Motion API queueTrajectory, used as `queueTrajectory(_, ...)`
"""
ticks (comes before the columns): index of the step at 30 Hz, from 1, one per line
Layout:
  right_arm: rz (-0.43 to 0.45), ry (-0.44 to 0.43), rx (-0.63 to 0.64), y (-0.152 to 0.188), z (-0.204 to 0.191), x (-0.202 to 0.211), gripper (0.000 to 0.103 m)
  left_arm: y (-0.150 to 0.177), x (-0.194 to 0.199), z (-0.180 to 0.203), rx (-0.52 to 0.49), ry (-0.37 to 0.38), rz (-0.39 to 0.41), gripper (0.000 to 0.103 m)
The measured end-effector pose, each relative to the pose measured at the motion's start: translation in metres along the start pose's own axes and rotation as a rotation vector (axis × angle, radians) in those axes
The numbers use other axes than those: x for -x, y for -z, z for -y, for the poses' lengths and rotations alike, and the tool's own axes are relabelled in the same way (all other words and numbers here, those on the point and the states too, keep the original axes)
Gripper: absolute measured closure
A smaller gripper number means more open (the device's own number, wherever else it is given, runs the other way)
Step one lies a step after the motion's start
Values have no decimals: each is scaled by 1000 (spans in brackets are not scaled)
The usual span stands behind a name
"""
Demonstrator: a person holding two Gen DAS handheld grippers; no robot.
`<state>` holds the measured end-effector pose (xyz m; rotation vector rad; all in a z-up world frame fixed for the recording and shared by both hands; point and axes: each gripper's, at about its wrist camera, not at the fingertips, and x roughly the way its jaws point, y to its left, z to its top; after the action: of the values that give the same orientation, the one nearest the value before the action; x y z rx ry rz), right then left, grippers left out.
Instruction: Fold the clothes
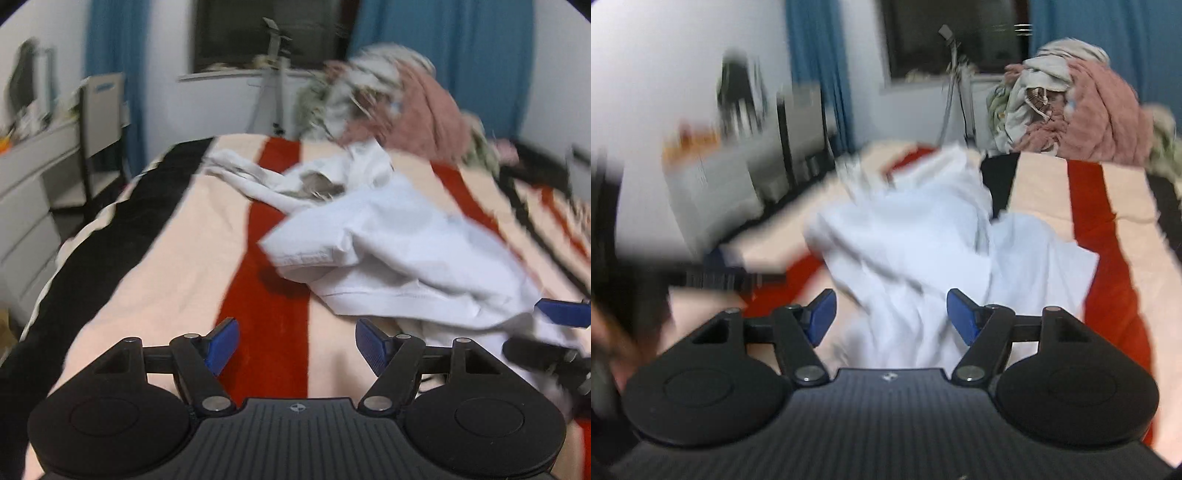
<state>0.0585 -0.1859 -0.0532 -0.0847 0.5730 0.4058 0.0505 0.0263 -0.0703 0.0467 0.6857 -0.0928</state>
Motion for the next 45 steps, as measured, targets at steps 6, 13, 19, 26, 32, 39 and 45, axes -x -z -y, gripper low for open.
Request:
queueTrajectory(6,90,222,-192,8,34,-6,36,-5,-29,41,-239,51,49,26)
queueTrajectory(13,106,235,-418,16,72,-3,35,0,-42,72,-441,-87,187,25)
queueTrajectory(19,274,317,-425,8,82,23,35,20,-48,99,-566,-153,337,25)
queueTrajectory(26,345,409,-381,13,81,43,34,32,-56,127,-646,-241,450,46)
queueTrajectory(32,303,466,-346,18,80,47,34,14,-1,112,-454,-115,474,92)
queueTrajectory(39,347,491,-309,17,77,59,35,-1,71,84,-228,64,497,94)
queueTrajectory(45,495,514,-249,9,61,96,34,2,137,43,-46,262,510,94)
